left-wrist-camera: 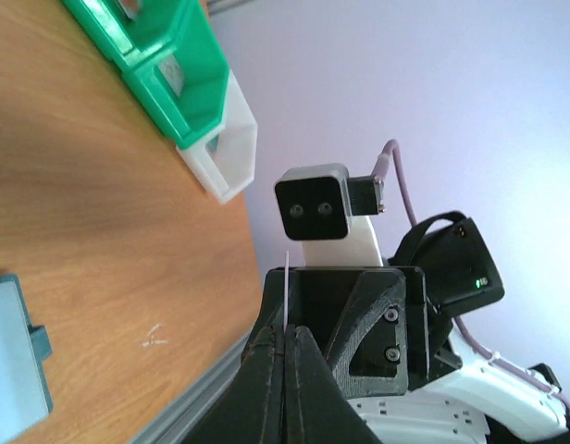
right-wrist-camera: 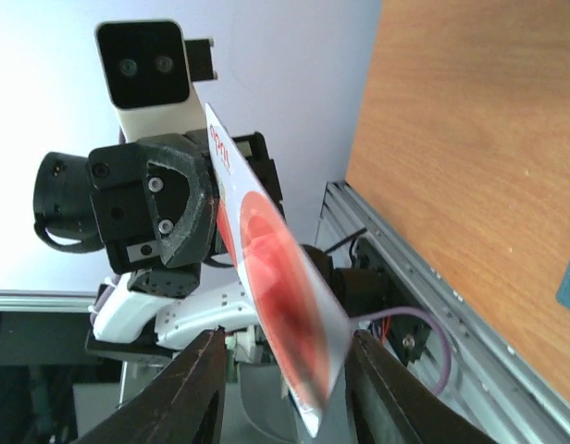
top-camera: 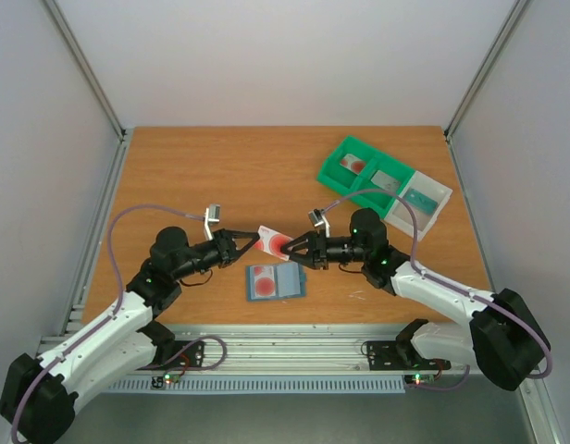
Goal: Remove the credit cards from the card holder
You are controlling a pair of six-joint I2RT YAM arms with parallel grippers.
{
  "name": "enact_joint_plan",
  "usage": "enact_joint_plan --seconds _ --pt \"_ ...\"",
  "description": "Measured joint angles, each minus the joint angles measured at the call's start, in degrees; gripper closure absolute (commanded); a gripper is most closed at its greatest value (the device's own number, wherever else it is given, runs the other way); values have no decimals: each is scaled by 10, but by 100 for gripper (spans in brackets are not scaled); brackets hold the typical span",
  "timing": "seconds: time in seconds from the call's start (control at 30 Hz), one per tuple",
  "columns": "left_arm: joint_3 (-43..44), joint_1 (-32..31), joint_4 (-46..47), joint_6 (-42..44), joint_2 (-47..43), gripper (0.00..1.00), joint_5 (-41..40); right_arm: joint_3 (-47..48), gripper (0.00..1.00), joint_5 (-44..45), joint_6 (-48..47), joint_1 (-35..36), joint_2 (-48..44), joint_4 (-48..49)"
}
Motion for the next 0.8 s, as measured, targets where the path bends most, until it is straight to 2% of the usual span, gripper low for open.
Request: enact_joint_plan --seconds 0.13,0.3,0.67,0.8 --pt "-1 0 13 -12 0 100 -30 -7 73 16 47 0 22 70" --pt "-2 0 27 -21 3 99 -46 -17 74 38 81 0 26 122" --pt "-7 0 28 -22 3 100 -70 -28 81 68 96 0 17 129" --pt "-7 0 28 -22 3 100 -70 -28 91 78 91 0 7 116"
